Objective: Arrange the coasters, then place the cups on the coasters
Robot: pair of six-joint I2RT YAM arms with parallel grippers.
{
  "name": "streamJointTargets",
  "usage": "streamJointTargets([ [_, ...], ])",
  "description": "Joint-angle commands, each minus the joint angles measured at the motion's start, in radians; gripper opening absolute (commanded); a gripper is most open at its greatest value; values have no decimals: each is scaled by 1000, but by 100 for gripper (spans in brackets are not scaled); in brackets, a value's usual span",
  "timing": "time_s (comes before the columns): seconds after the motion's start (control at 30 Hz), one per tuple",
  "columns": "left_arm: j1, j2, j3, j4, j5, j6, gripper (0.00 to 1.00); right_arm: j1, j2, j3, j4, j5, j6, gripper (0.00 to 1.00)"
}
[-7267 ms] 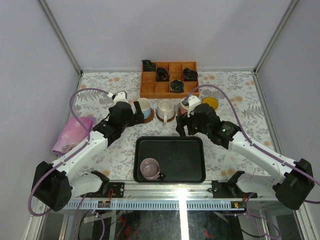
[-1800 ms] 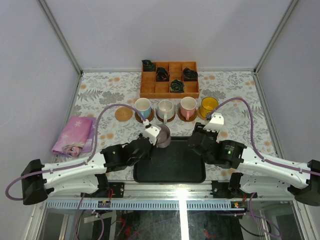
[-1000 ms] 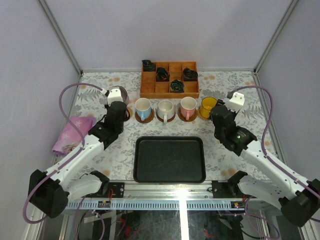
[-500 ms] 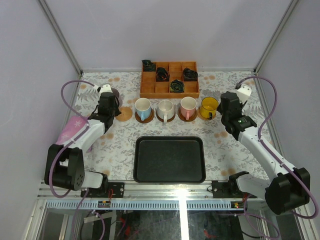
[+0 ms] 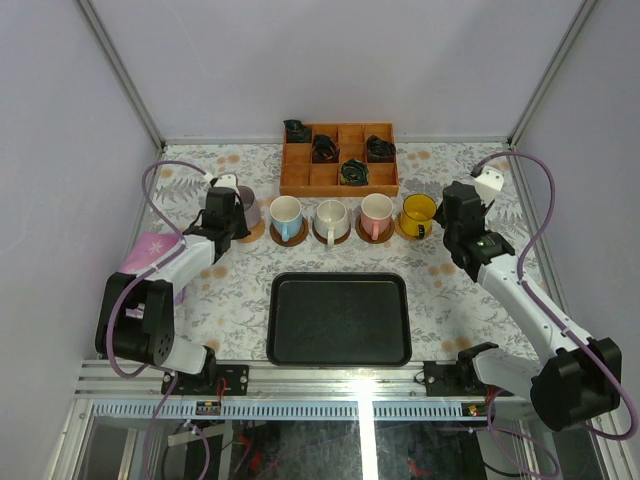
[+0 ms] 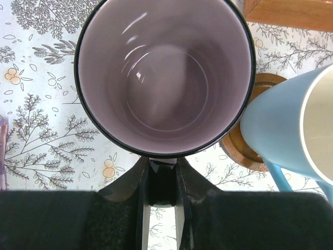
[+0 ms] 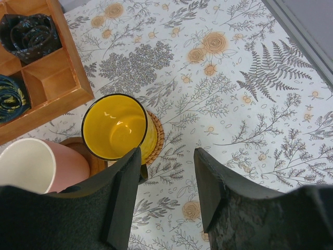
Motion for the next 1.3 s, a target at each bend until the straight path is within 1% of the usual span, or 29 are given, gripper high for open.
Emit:
streamJointTargets([
  [0.0,0,11,39,112,25,45,0,-4,-40,-3,45,33,-14,53],
  [0.47,-18,41,62,34,-61,32,0,-4,-54,-4,34,13,-9,53],
  [0.9,-38,59,83,-9,-63,38,0,-5,-65,-9,30,3,-6,53],
  [1.27,-42,78,88,-19,-94,39,0,-5,-52,-9,32,-21,-2,53],
])
